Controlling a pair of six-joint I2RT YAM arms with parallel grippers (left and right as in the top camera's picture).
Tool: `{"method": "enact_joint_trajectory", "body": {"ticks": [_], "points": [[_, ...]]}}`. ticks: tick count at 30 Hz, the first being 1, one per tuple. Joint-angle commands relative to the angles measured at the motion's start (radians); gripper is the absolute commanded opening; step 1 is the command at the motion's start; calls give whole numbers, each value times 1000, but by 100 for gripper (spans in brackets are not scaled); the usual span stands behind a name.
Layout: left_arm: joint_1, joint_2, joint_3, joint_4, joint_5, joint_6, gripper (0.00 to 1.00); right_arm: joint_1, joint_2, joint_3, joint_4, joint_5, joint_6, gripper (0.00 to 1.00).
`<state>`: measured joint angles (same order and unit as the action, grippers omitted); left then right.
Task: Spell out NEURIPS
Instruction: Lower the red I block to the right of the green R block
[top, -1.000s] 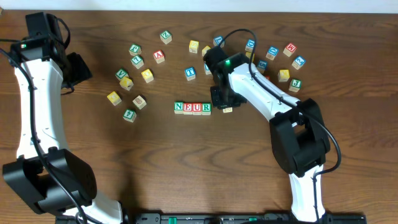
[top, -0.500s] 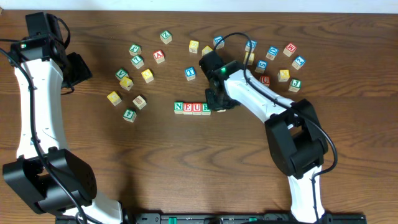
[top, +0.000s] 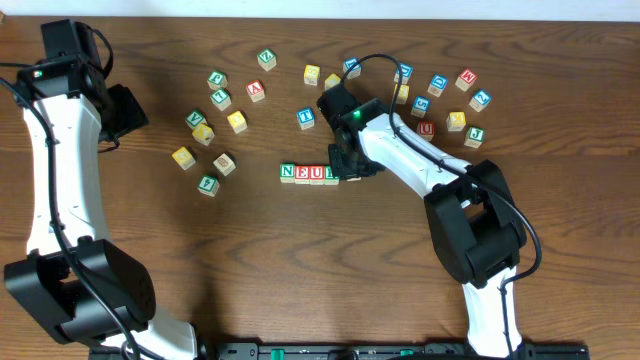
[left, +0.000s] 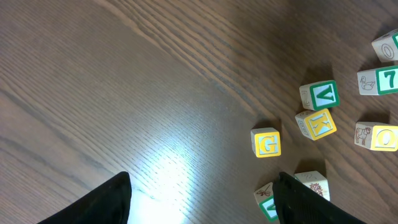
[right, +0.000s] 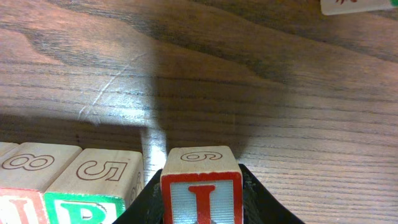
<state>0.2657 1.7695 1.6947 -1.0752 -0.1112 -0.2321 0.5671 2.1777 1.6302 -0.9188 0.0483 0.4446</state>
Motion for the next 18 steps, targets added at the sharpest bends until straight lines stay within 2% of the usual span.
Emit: {"method": "enact_joint_trajectory", "body": {"ticks": [1,14,18], "points": [[2,4,11,-5,-13,2,72,9,7,-23,-2,-8,15,28],[2,4,11,-5,-13,2,72,8,-34,-19,-72,-71,13,32],[2,4,11,-5,-13,2,72,5,-92,-17,-72,-69,11,40]]}}
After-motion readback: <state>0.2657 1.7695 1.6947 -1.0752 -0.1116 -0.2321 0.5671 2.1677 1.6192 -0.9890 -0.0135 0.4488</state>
